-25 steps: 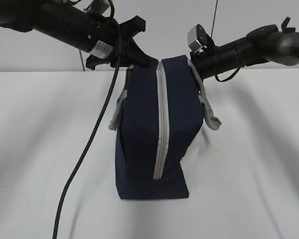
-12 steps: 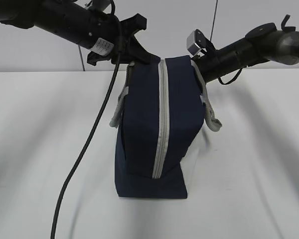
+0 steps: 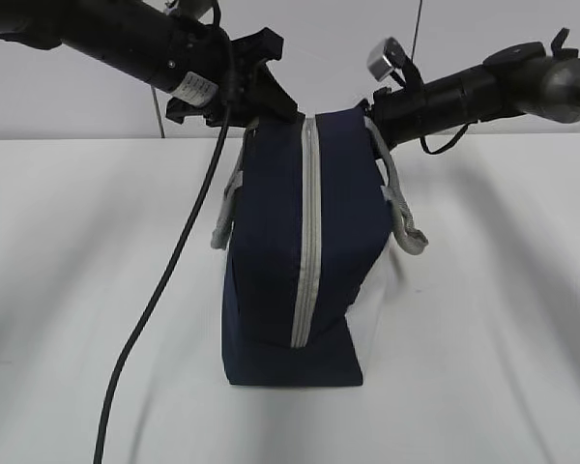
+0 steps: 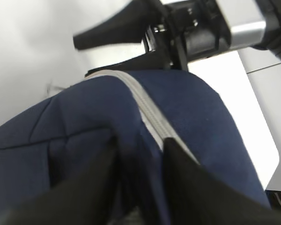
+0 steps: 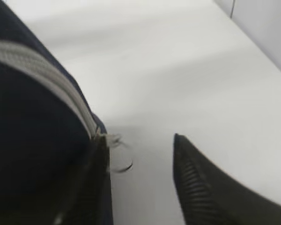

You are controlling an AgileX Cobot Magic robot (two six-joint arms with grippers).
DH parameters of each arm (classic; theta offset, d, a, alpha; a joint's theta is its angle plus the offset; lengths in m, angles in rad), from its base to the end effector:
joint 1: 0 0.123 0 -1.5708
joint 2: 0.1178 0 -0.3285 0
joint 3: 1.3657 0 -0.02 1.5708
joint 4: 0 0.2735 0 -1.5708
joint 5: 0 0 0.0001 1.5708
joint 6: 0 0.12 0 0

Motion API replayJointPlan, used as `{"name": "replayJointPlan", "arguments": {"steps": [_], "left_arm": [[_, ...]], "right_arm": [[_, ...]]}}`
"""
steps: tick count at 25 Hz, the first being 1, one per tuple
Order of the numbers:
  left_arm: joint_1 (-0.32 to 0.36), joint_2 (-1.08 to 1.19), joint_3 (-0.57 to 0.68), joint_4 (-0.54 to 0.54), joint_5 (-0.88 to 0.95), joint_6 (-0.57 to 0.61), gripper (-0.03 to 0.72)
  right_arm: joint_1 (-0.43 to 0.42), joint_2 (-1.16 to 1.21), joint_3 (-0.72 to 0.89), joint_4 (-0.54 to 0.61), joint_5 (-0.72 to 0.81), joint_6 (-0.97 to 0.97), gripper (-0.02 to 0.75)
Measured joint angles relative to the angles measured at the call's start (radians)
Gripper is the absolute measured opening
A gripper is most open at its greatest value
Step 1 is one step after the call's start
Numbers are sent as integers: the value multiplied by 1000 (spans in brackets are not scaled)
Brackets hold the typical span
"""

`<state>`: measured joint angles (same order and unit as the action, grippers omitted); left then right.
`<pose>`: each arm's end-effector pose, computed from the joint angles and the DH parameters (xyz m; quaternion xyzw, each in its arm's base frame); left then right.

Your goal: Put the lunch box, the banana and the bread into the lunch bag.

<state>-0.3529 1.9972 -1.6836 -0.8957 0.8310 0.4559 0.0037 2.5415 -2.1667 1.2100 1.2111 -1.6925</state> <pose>0.4522 -0.2403 0.2900 0.1581 0.8806 -0.3712 0.2483 0.5878 0.1073 0.1670 -0.4969 0.6793 0.3360 0.4228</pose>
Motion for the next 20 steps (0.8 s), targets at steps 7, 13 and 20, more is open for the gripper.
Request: {"name": "replayJointPlan", "arguments": {"steps": [7, 13, 20], "left_arm": [[16, -1, -3, 18, 24, 0, 502], [39, -6, -6, 41, 68, 1, 512], [40, -58, -7, 192, 91, -24, 512]], "right_arm": [[-10, 0, -121, 40, -6, 59, 610], [-12, 0, -225, 38, -4, 181, 602], [-16, 0, -321, -11, 2, 571, 557]]}}
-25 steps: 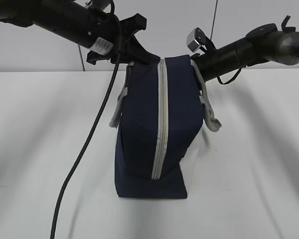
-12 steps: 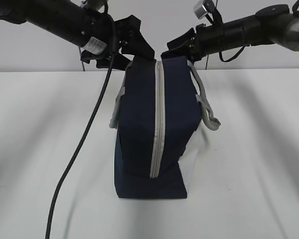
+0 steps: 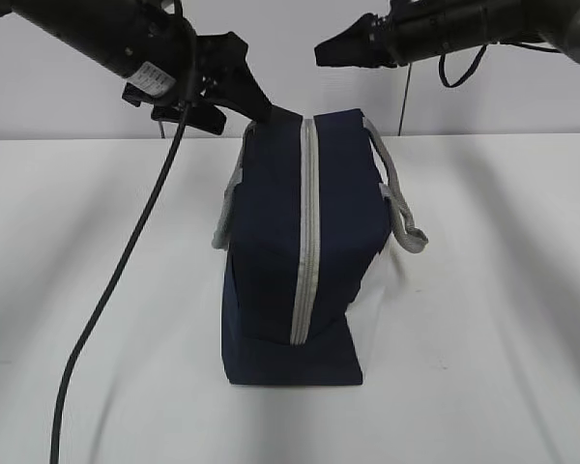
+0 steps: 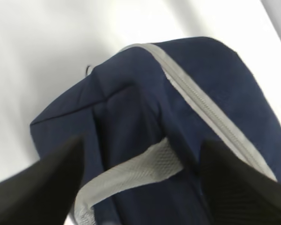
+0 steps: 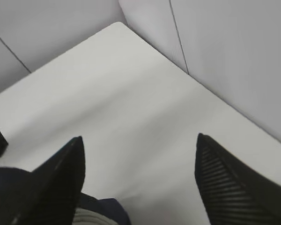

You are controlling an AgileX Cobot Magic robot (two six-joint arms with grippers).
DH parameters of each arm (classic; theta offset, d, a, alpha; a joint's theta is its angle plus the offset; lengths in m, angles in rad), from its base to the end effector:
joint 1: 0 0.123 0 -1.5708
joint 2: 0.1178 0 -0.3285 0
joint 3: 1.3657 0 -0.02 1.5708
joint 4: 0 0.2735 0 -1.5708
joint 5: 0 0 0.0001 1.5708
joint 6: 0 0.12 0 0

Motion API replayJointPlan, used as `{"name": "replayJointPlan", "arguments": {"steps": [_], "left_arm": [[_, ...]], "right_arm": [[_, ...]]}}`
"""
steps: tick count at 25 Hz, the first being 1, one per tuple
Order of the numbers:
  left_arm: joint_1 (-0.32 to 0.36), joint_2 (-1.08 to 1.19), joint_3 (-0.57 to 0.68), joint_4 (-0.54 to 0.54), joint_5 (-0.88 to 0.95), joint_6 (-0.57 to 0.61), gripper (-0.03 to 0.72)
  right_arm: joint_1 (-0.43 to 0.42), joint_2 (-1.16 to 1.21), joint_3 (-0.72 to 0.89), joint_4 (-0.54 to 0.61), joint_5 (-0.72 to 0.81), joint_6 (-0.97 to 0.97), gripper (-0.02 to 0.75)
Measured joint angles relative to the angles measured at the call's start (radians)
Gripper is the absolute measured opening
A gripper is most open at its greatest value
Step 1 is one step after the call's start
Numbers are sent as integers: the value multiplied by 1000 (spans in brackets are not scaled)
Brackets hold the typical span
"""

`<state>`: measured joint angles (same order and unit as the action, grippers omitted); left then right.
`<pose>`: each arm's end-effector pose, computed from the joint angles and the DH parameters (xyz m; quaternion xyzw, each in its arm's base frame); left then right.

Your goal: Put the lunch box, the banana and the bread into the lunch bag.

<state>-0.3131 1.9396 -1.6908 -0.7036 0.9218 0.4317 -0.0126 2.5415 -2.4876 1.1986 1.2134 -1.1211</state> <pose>0.4438 -0.2087 0.3055 0.2049 0.8980 -0.3027 0.2449 0.6082 0.0971 0.2650 -0.3490 0.7366 0.3835 0.4342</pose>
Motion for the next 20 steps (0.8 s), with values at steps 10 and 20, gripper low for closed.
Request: {"name": "replayJointPlan", "arguments": {"steps": [10, 20], "left_arm": [[0, -99, 0, 415, 12, -296, 519], [0, -244, 100, 554, 66, -515, 519]], "right_arm": [[0, -56, -37, -313, 12, 603, 554], [50, -227, 23, -655, 25, 992, 552]]}}
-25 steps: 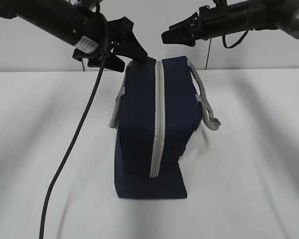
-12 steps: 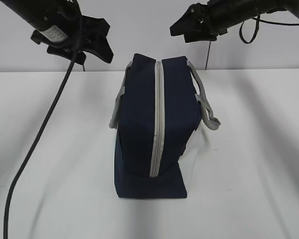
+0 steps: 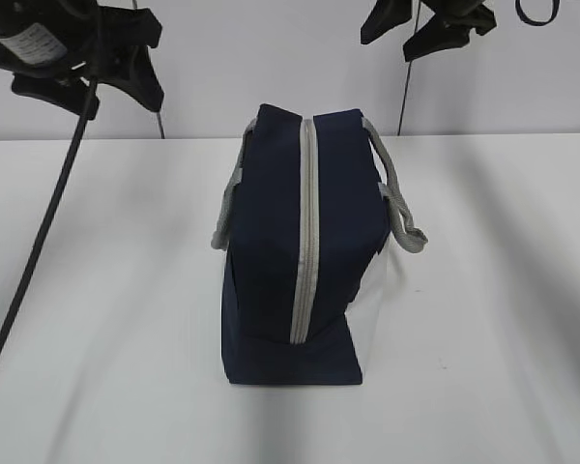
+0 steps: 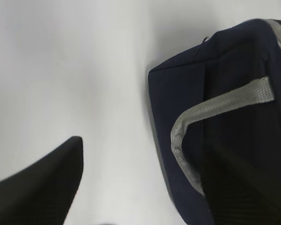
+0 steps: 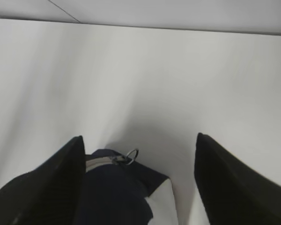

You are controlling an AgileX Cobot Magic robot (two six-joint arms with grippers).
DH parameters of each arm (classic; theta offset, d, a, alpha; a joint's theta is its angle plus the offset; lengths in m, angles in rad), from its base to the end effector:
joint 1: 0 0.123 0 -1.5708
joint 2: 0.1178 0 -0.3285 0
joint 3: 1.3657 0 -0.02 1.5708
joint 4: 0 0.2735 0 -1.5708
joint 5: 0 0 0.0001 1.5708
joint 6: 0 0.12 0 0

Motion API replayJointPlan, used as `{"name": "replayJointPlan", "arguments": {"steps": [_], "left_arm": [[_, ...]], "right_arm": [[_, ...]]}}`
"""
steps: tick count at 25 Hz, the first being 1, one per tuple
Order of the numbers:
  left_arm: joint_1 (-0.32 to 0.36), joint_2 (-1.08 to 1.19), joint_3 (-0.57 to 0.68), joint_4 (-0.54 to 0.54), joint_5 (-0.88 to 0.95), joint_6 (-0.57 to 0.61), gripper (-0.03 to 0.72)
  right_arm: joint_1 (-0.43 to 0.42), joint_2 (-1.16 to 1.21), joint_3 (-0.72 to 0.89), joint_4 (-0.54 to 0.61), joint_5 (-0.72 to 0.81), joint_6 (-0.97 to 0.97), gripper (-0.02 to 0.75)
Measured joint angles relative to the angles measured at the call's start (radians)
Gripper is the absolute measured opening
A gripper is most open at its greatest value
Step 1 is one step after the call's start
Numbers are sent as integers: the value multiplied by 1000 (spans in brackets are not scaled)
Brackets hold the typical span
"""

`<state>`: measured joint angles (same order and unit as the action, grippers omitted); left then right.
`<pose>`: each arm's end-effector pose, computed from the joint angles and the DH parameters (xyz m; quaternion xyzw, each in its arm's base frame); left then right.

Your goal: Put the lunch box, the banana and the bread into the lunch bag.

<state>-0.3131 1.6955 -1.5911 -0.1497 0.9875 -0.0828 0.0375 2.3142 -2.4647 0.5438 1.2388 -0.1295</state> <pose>0.3921 -0.1427 0.3570 0.0880 0.9537 -0.1248 0.2591 0.5685 0.0801 0.3357 -0.0645 0.9223 0.2555 0.2828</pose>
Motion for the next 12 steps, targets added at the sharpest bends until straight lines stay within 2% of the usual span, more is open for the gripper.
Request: {"name": "replayJointPlan", "arguments": {"steps": [5, 12], "left_arm": [[0, -145, 121, 38, 1, -34, 519], [0, -357, 318, 80, -2, -36, 513]], "right_arm": [[73, -155, 185, -139, 5, 33, 552], [108, -418, 488, -211, 8, 54, 550]]}}
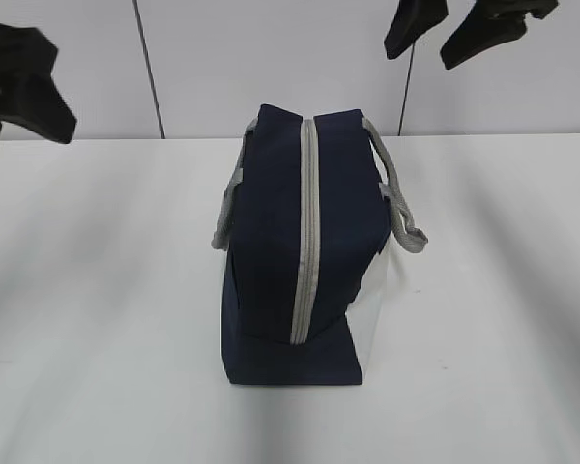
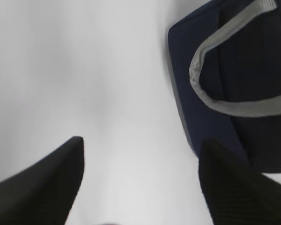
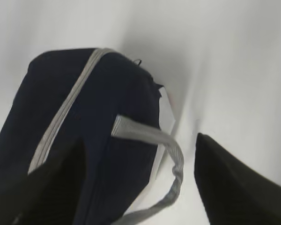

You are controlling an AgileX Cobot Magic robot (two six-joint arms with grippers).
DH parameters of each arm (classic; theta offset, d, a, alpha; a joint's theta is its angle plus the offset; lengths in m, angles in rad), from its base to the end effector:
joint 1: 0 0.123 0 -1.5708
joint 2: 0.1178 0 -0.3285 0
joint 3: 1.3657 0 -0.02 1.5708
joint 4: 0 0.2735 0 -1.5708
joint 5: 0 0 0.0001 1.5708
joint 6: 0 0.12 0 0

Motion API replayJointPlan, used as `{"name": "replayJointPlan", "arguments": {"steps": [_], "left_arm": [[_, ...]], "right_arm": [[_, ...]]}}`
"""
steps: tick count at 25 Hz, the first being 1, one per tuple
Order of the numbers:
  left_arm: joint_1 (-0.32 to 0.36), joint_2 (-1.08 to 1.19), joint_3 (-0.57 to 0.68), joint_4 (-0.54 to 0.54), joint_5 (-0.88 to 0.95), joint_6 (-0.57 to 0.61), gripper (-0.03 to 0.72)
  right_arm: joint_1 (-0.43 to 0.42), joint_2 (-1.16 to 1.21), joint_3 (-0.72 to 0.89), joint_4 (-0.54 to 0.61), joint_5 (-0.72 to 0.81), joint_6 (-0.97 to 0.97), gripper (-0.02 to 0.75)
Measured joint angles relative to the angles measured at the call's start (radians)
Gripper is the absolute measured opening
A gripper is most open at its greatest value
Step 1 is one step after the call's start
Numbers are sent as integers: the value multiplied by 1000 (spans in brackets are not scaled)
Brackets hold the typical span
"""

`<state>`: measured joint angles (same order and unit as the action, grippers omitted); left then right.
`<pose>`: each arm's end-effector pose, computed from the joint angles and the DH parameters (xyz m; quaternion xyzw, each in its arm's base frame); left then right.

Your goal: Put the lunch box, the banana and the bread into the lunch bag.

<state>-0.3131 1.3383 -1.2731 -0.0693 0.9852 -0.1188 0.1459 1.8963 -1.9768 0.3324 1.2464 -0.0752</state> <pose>0.2869 -0.1002 0.3770 0.0829 0.9501 -0.0966 0.2849 0.4525 0.1040 0.3855 -0.0927 0.9521 0.1733 0.2343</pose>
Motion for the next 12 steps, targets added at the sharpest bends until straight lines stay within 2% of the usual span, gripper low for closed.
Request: {"name": "replayJointPlan", "arguments": {"steps": [6, 12], "left_arm": [[0, -194, 158, 31, -5, -1, 503], [0, -366, 251, 36, 11, -1, 501]], "right_arm": [[27, -272, 246, -49, 0, 15, 550], [31, -564, 516, -77, -42, 17, 550]]}}
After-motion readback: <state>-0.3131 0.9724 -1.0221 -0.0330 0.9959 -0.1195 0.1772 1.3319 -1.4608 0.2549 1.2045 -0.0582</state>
